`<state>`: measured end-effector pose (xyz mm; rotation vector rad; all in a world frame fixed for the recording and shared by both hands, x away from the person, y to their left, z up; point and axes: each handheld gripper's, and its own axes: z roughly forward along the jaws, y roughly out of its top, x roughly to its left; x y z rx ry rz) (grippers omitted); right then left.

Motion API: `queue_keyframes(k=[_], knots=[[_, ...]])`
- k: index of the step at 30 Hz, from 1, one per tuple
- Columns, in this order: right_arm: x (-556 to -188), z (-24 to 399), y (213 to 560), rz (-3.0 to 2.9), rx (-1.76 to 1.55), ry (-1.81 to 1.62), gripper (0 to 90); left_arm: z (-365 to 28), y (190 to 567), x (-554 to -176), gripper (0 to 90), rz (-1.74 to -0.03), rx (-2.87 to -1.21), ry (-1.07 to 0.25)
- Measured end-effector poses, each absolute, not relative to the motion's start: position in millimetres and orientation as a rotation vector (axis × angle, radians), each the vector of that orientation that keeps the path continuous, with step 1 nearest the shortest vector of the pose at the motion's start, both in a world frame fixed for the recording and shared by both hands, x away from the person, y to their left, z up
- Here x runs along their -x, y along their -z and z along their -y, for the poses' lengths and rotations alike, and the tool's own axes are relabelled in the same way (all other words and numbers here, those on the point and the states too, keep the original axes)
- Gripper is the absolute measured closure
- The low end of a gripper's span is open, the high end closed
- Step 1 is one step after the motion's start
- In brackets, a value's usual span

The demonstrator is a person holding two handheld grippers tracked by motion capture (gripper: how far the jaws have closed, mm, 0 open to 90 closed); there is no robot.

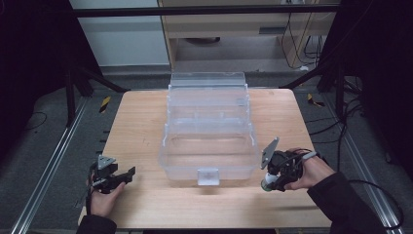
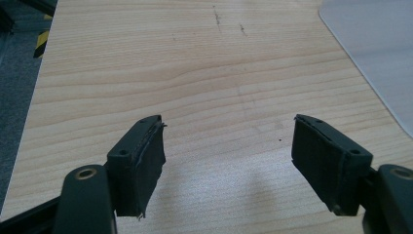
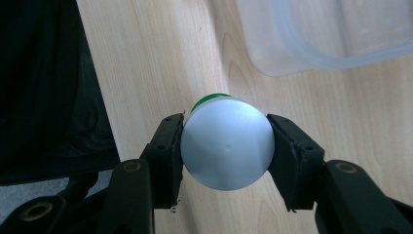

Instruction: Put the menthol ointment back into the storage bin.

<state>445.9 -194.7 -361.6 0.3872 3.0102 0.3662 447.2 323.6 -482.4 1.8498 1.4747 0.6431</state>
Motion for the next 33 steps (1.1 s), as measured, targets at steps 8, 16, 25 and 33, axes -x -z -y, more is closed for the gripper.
queue_keyframes(k=[8,16,25,33], knots=[[-450.9,198.8,333.7,-2.960,-0.406,-0.421,50.3,-323.6,482.5,-447.3,27.4,-1.475,-1.850,-0.643],[-463.1,192.6,308.1,-2.947,-0.402,-0.429,50.3,-323.4,482.8,-447.6,27.4,-1.474,-1.852,-0.641],[-481.0,173.8,288.8,-2.928,-0.381,-0.480,50.4,-323.7,482.7,-447.7,27.4,-1.473,-1.852,-0.640],[-500.6,158.9,300.6,-2.941,-0.375,-0.488,50.3,-325.0,482.5,-447.9,27.4,-1.477,-1.847,-0.639]])
